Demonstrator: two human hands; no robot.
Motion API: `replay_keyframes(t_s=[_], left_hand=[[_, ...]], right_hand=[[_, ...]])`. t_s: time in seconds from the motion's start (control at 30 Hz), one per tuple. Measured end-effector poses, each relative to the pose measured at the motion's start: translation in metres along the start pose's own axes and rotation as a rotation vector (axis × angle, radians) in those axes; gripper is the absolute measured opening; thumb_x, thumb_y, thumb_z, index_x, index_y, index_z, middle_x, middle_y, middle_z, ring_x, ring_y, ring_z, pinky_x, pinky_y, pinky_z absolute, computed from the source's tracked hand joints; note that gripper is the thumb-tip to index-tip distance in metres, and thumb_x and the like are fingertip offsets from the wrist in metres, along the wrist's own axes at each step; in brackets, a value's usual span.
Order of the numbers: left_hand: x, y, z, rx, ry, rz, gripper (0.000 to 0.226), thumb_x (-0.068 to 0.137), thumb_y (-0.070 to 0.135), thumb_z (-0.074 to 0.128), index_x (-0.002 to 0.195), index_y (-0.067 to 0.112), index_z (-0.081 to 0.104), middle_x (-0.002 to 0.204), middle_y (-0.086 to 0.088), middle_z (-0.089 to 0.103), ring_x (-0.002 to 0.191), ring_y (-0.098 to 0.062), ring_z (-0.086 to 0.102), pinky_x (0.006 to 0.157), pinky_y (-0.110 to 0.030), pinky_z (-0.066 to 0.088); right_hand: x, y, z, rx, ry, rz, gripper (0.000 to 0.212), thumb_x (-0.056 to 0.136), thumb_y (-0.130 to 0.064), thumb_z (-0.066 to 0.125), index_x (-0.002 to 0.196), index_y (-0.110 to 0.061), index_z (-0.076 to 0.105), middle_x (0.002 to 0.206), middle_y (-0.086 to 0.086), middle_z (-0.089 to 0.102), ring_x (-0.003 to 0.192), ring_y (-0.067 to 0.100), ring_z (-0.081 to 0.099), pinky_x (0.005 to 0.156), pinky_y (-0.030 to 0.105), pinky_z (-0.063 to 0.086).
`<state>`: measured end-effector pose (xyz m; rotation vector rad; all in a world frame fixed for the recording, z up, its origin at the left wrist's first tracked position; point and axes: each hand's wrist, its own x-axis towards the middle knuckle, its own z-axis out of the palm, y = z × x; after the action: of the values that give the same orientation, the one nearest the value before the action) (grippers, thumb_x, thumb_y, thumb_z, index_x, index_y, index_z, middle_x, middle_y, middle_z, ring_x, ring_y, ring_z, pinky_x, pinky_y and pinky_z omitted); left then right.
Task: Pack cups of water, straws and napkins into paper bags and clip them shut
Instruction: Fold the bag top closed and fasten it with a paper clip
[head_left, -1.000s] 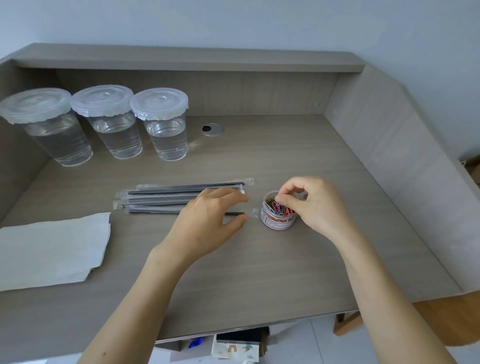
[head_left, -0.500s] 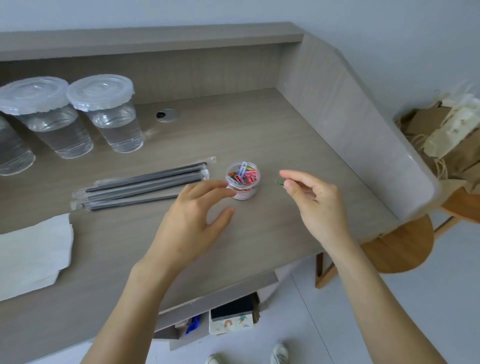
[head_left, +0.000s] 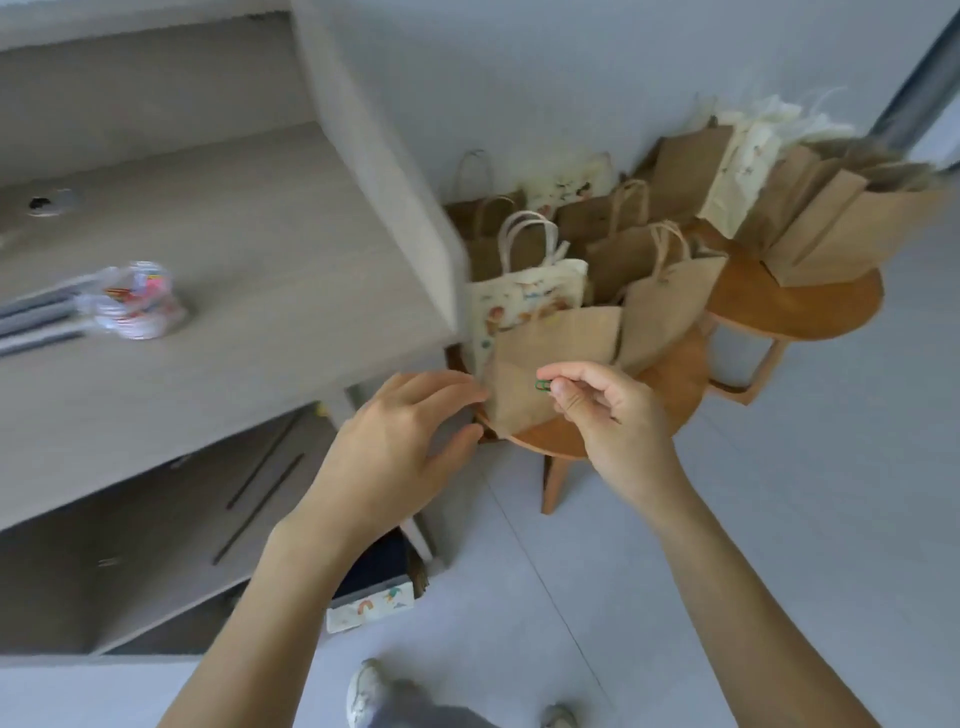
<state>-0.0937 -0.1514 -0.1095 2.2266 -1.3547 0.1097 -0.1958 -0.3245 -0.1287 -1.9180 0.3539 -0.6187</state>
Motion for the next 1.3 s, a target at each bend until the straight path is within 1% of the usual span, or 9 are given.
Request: replay_keyframes(t_s=[0.13, 0.23, 0.4, 0.53, 0.67, 0.83, 0.93, 1.07, 1.3], left_hand=[[0.047, 0.055, 0.061, 0.004, -0.191, 0.029, 0.034, 0.082, 0.033, 0.053, 0.111, 0.022, 0.066, 0.113, 0.005, 0.064, 0.096, -0.024, 0.062, 0.072, -0.033, 0.054], [0.094, 0.097, 0.105, -0.037, -0.268, 0.081, 0.032, 0.083, 0.030, 0.058, 0.113, 0.022, 0.065, 0.117, 0.006, 0.062, 0.103, -0.022, 0.058, 0.077, -0.028, 0.048], [0.184, 0.147, 0.192, -0.097, -0.451, 0.218, 0.044, 0.080, 0.047, 0.042, 0.112, 0.026, 0.063, 0.113, 0.005, 0.062, 0.097, -0.022, 0.060, 0.081, -0.030, 0.049], [0.268, 0.180, 0.262, -0.104, -0.518, 0.254, 0.046, 0.080, 0.044, 0.044, 0.115, 0.022, 0.064, 0.116, 0.000, 0.062, 0.105, -0.025, 0.057, 0.087, -0.029, 0.046], [0.353, 0.221, 0.308, -0.102, -0.583, 0.307, 0.052, 0.081, 0.049, 0.041, 0.116, 0.019, 0.064, 0.117, 0.002, 0.063, 0.103, -0.026, 0.059, 0.086, -0.040, 0.050], [0.447, 0.272, 0.361, -0.071, -0.631, 0.368, 0.037, 0.092, 0.033, 0.053, 0.127, 0.026, 0.054, 0.131, 0.009, 0.052, 0.118, -0.016, 0.047, 0.095, -0.033, 0.043], [0.501, 0.301, 0.398, -0.026, -0.664, 0.380, 0.038, 0.093, 0.036, 0.051, 0.130, 0.030, 0.050, 0.131, 0.010, 0.051, 0.114, -0.017, 0.046, 0.095, -0.033, 0.042], [0.564, 0.344, 0.445, 0.017, -0.655, 0.325, 0.038, 0.094, 0.039, 0.047, 0.132, 0.034, 0.046, 0.133, 0.012, 0.048, 0.119, -0.015, 0.042, 0.095, -0.035, 0.042], [0.658, 0.389, 0.492, 0.006, -0.648, 0.183, 0.039, 0.093, 0.040, 0.047, 0.132, 0.035, 0.045, 0.136, 0.014, 0.046, 0.123, -0.010, 0.040, 0.101, -0.030, 0.040]], right_hand=[[-0.021, 0.038, -0.083, -0.065, 0.122, 0.047, 0.017, 0.084, -0.017, 0.055, 0.089, -0.028, 0.067, 0.087, -0.020, 0.063, 0.082, -0.005, 0.058, 0.071, 0.007, 0.041], [-0.028, 0.069, -0.141, -0.149, 0.209, 0.103, 0.014, 0.084, -0.011, 0.059, 0.090, -0.015, 0.071, 0.085, -0.020, 0.062, 0.080, -0.008, 0.057, 0.069, 0.005, 0.039], [-0.018, 0.128, -0.230, -0.157, 0.343, 0.270, 0.012, 0.082, -0.007, 0.067, 0.086, -0.016, 0.073, 0.081, -0.020, 0.063, 0.075, -0.005, 0.058, 0.069, 0.008, 0.042], [0.019, 0.177, -0.309, -0.163, 0.422, 0.347, 0.014, 0.082, -0.008, 0.067, 0.082, -0.021, 0.071, 0.080, -0.024, 0.063, 0.073, -0.006, 0.058, 0.069, 0.007, 0.042], [0.064, 0.204, -0.387, -0.184, 0.432, 0.361, 0.017, 0.083, -0.008, 0.066, 0.082, -0.024, 0.067, 0.083, -0.021, 0.064, 0.076, -0.005, 0.059, 0.069, 0.005, 0.042], [0.111, 0.240, -0.475, -0.161, 0.497, 0.335, 0.025, 0.082, -0.002, 0.066, 0.080, -0.028, 0.065, 0.084, -0.011, 0.066, 0.081, 0.002, 0.063, 0.072, 0.009, 0.047], [0.143, 0.274, -0.528, -0.129, 0.509, 0.326, 0.034, 0.082, -0.003, 0.066, 0.080, -0.037, 0.062, 0.085, -0.004, 0.067, 0.083, 0.009, 0.065, 0.073, 0.015, 0.051], [0.191, 0.315, -0.604, -0.078, 0.472, 0.265, 0.029, 0.083, -0.005, 0.065, 0.083, -0.034, 0.063, 0.086, 0.003, 0.067, 0.082, 0.008, 0.065, 0.068, 0.010, 0.048], [0.273, 0.371, -0.705, 0.059, 0.350, 0.280, 0.024, 0.086, -0.003, 0.060, 0.087, -0.027, 0.063, 0.071, -0.025, 0.060, 0.083, 0.013, 0.068, 0.063, 0.024, 0.057]])
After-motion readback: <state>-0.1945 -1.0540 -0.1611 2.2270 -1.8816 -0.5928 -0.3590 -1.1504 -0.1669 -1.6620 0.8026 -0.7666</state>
